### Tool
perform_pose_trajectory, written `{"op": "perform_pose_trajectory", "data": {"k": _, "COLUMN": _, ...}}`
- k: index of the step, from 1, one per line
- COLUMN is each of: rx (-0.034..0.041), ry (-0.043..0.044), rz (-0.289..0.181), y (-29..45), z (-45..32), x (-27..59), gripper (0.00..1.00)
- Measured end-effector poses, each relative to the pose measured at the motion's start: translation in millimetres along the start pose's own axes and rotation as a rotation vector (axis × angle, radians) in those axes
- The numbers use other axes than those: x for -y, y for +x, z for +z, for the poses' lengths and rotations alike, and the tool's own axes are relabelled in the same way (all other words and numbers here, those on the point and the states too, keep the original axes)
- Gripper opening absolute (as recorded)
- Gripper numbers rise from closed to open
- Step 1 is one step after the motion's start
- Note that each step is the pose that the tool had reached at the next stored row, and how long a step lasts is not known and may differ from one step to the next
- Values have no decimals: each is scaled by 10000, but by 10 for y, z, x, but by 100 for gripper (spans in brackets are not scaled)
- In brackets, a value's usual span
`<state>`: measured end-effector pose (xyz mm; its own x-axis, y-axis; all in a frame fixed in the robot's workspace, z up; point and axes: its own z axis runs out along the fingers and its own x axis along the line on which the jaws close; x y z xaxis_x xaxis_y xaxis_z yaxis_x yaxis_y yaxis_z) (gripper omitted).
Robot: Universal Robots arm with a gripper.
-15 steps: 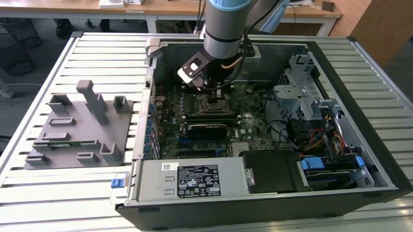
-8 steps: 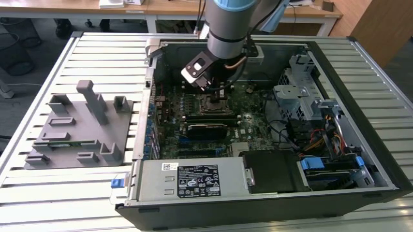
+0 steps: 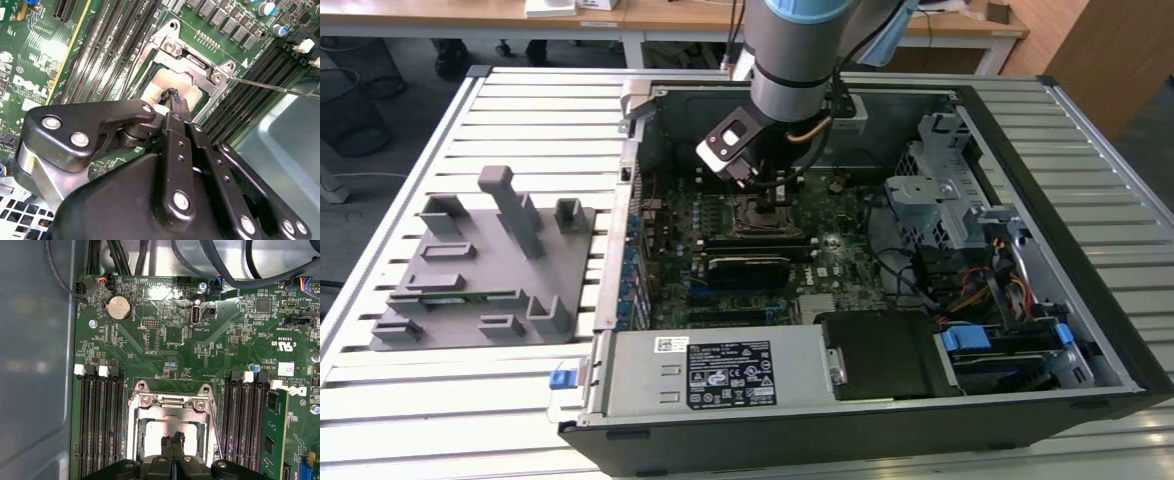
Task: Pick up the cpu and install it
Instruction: 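Install the first cpu locking lever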
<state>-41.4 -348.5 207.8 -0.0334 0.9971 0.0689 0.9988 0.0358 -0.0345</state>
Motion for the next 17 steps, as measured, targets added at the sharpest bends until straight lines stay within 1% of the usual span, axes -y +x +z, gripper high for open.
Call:
{"op": "perform_pose_trajectory", "data": {"k": 8, "rx": 0, "ry": 0, "rz": -1, "y": 5, "z": -78, "x": 3, "gripper": 11}}
{"op": "perform_pose_trajectory", "data": {"k": 17, "rx": -1, "ry": 0, "rz": -1, "y": 8, "z": -125, "x": 5, "gripper": 11}}
